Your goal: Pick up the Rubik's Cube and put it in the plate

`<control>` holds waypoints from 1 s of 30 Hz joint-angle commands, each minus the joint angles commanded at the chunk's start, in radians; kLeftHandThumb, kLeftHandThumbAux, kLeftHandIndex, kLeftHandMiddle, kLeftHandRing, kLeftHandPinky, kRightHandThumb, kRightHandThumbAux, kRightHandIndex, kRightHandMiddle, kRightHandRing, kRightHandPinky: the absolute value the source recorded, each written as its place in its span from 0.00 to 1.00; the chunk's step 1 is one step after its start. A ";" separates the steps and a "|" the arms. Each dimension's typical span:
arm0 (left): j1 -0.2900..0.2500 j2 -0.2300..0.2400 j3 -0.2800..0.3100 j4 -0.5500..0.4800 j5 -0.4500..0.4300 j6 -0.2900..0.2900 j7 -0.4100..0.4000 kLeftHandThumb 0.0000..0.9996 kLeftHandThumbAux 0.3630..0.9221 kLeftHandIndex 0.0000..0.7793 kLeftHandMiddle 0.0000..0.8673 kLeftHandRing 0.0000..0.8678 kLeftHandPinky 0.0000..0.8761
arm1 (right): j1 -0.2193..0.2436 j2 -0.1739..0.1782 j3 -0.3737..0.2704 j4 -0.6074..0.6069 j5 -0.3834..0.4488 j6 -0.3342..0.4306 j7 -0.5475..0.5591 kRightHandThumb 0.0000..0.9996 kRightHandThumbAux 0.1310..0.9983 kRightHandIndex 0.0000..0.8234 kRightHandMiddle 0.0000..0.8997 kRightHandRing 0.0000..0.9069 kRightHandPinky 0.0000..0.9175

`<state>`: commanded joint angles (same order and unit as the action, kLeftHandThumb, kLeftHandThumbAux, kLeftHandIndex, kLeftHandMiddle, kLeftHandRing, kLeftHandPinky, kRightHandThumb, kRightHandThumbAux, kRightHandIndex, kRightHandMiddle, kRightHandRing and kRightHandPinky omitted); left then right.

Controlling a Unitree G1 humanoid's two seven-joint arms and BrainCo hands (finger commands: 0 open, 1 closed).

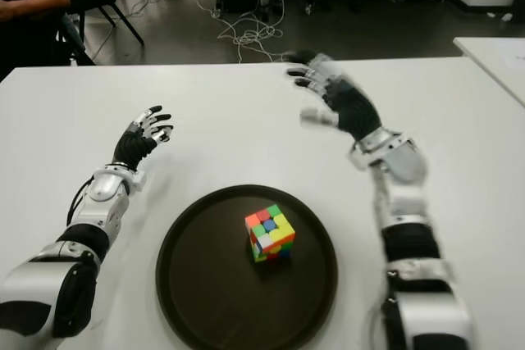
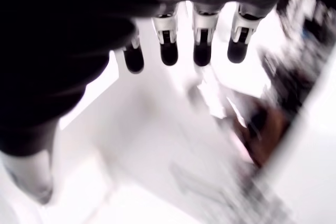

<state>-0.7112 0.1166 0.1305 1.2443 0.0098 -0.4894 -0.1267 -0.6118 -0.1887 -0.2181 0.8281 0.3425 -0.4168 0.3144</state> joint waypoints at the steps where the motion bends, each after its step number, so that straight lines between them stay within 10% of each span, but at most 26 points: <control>1: 0.000 0.000 0.000 0.000 0.000 0.000 0.000 0.22 0.65 0.15 0.23 0.24 0.27 | -0.014 0.002 -0.006 0.040 -0.011 -0.001 -0.033 0.08 0.69 0.39 0.51 0.57 0.64; 13: -0.005 -0.001 -0.005 0.003 0.005 0.008 0.004 0.22 0.66 0.15 0.23 0.24 0.27 | -0.059 0.003 0.078 0.165 -0.288 -0.046 -0.425 0.02 0.85 0.69 0.82 0.83 0.83; 15: -0.005 -0.002 -0.004 0.003 0.005 0.008 0.002 0.22 0.67 0.15 0.23 0.24 0.28 | -0.072 -0.010 0.102 0.200 -0.345 -0.041 -0.488 0.41 0.76 0.59 0.82 0.83 0.82; 21: -0.005 -0.004 0.000 0.004 0.002 0.009 -0.002 0.22 0.68 0.14 0.21 0.23 0.26 | -0.127 -0.044 0.184 0.393 -0.491 0.010 -0.621 0.65 0.71 0.52 0.77 0.80 0.79; 28: -0.005 -0.004 0.004 0.004 -0.001 0.011 -0.003 0.22 0.68 0.14 0.22 0.23 0.26 | -0.150 -0.043 0.218 0.446 -0.541 0.033 -0.635 0.67 0.70 0.50 0.51 0.55 0.52; 30: -0.005 -0.004 0.005 0.004 -0.002 0.010 -0.003 0.22 0.68 0.14 0.22 0.24 0.27 | -0.150 -0.045 0.222 0.448 -0.545 0.026 -0.621 0.27 0.73 0.40 0.42 0.44 0.38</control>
<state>-0.7160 0.1123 0.1354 1.2483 0.0082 -0.4789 -0.1298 -0.7615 -0.2335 0.0042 1.2759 -0.2023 -0.3911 -0.3066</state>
